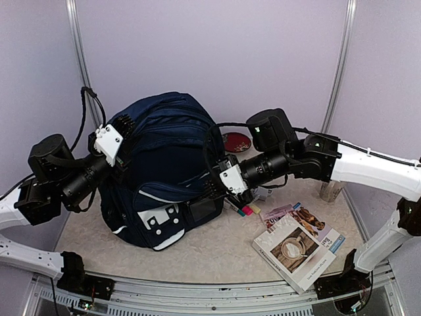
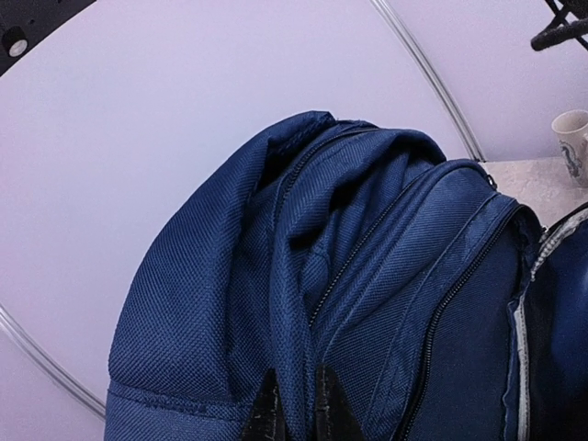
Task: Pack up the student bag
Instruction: Adjust the upper front pocket of the student bag, then pick up the pen from the center of the board.
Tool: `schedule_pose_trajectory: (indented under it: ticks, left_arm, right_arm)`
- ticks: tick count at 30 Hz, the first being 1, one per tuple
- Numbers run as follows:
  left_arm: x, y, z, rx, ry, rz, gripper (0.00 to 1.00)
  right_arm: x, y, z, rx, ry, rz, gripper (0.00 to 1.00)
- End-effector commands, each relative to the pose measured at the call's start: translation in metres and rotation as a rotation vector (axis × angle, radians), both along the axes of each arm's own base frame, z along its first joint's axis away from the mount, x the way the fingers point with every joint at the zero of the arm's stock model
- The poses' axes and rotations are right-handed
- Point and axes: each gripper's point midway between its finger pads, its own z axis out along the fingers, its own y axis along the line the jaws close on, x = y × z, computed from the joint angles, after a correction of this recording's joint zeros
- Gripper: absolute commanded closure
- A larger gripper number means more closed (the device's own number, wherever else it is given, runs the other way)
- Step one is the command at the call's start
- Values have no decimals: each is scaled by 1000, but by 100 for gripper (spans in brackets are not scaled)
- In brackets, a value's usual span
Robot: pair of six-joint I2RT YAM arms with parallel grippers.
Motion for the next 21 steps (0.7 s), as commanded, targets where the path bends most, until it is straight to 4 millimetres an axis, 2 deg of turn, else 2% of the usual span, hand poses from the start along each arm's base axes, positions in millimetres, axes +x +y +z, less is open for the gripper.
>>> schedule_pose_trajectory:
  ticks: [1,6,8,10,12,13,15,17,19,21]
  left_arm:
    - [3,62,80,-260,-149,225,100]
    - [2,76,98,-267,-216,291,100]
    - [-1,76,106,-295,-211,280,100]
    - [-7,65,109,-312,-181,229,100]
    - [-14,53,106,-298,-169,197,100]
    - [-15,49,100,-272,-170,203,100]
    - [-13,51,94,-235,-177,246,100]
    - [-11,58,95,-219,-185,284,100]
    - [-10,66,99,-228,-188,303,100]
    - [-9,72,99,-227,-191,316,100]
  right_arm:
    - [-27,-14,7,47,113,75,100]
    - [-22,-34,27,207,139,66,100]
    - [-12,-36,40,282,125,-2,75]
    - [2,-36,58,361,135,-94,43]
    - [13,-39,83,435,172,-178,23]
    - [20,-42,96,475,198,-221,19]
    - [33,-53,116,542,282,-289,16]
    - [53,-65,126,591,371,-369,16]
    - [82,-77,118,598,469,-504,18]
    - [113,-87,98,578,554,-655,22]
